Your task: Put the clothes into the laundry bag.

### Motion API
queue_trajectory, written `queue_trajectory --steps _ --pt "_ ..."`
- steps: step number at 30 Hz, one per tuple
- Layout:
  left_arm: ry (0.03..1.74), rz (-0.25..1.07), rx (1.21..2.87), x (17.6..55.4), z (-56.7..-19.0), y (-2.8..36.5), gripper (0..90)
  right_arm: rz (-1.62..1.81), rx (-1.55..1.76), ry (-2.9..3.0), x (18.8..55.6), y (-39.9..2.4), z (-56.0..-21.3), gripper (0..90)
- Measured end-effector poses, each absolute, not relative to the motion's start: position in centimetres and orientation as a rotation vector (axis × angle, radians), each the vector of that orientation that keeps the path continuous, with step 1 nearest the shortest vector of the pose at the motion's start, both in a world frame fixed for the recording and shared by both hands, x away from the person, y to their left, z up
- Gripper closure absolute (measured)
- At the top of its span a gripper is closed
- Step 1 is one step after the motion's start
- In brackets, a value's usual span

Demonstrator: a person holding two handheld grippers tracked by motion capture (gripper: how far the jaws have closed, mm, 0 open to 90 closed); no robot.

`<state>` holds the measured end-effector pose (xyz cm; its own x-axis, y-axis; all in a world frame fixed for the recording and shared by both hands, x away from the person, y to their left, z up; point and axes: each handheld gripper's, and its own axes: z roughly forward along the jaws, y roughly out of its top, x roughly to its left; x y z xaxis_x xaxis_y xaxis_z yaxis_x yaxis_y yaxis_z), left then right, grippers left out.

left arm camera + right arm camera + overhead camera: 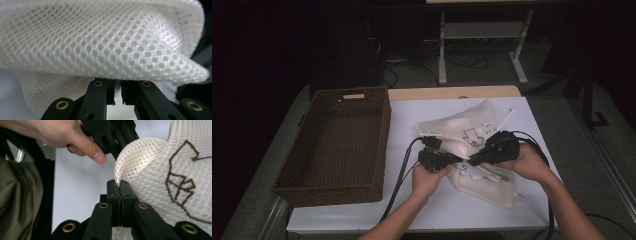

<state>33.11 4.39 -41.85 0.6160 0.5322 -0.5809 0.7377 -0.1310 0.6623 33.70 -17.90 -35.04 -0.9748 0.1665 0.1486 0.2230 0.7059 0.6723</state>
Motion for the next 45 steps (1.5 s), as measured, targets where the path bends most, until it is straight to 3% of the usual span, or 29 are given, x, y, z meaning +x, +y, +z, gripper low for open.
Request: queue_trajectory --steps 11,18,29,37,45 --pt "1.124 -0.189 1.701 35.7 -43.3 1.0 82.6 -1.214 -0.304 -2.737 33.0 -19.2 -34.4 88.8" --pt "1.071 -0.106 1.807 34.2 -42.0 3.4 83.7 -1.207 -0.294 -2.733 33.2 -19.2 -35.2 88.7" --pt "1.062 -0.151 1.744 29.0 -42.1 7.4 83.8 -1.131 -0.088 -2.727 33.6 -14.5 -34.1 88.7" --pt "1.046 -0.238 1.697 30.9 -43.3 2.5 83.8 -1.11 -0.094 -2.738 33.4 -15.3 -33.9 88.7" --pt "1.151 -0.124 1.597 34.4 -44.4 -0.1 83.8 -1.19 -0.208 -2.703 33.0 -19.7 -34.6 88.7"
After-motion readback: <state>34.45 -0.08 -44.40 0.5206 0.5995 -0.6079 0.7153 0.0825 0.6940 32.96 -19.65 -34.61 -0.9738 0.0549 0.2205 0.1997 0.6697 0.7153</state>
